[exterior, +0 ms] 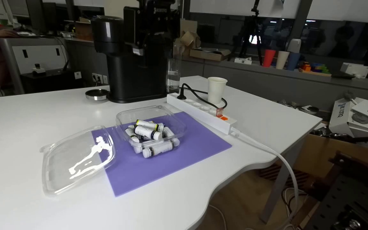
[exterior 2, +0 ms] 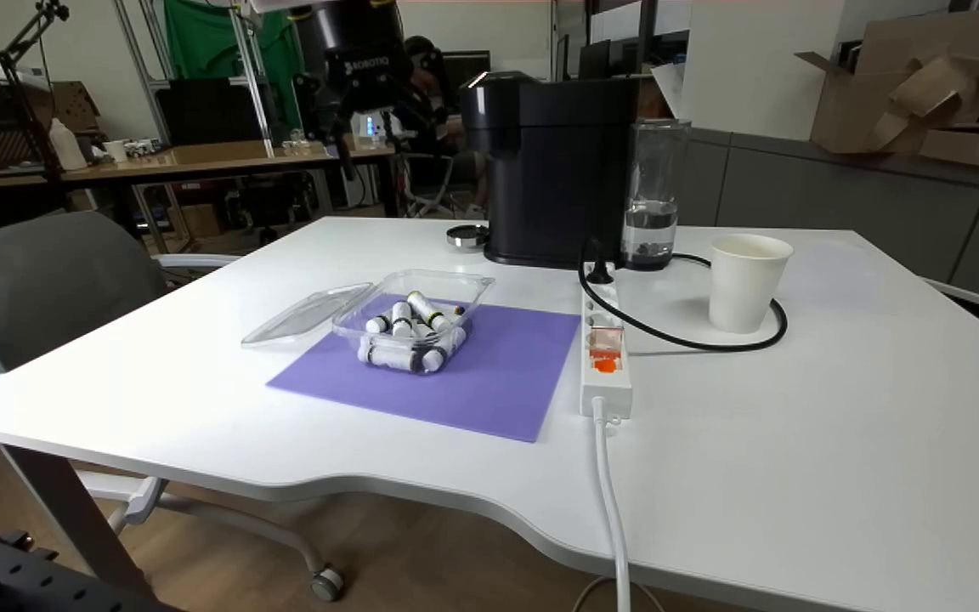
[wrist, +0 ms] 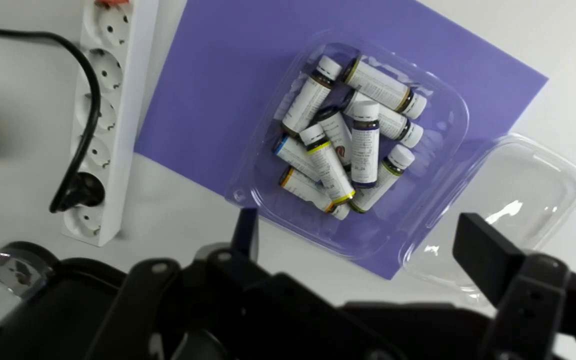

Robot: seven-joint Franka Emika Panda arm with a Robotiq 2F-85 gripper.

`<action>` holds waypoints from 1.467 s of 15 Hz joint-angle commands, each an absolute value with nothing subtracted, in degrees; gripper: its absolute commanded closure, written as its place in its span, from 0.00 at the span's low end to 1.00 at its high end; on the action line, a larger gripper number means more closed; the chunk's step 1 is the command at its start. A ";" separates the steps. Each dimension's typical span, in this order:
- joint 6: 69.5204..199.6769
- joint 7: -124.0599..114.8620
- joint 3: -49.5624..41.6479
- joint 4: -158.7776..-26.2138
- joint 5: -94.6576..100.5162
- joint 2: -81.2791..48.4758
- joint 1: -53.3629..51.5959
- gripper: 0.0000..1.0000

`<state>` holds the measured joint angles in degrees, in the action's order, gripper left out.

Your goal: Move a bottle from the container to the table

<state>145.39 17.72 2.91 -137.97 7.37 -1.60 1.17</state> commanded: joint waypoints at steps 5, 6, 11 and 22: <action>147.55 21.09 4.04 -134.18 4.57 -10.21 -0.86 0.00; 148.03 20.80 4.05 -134.53 4.89 -10.67 -0.85 0.00; 148.18 19.29 3.99 -135.04 5.52 -11.75 -0.71 0.00; 154.12 18.01 3.33 -133.70 6.17 -19.50 0.06 0.00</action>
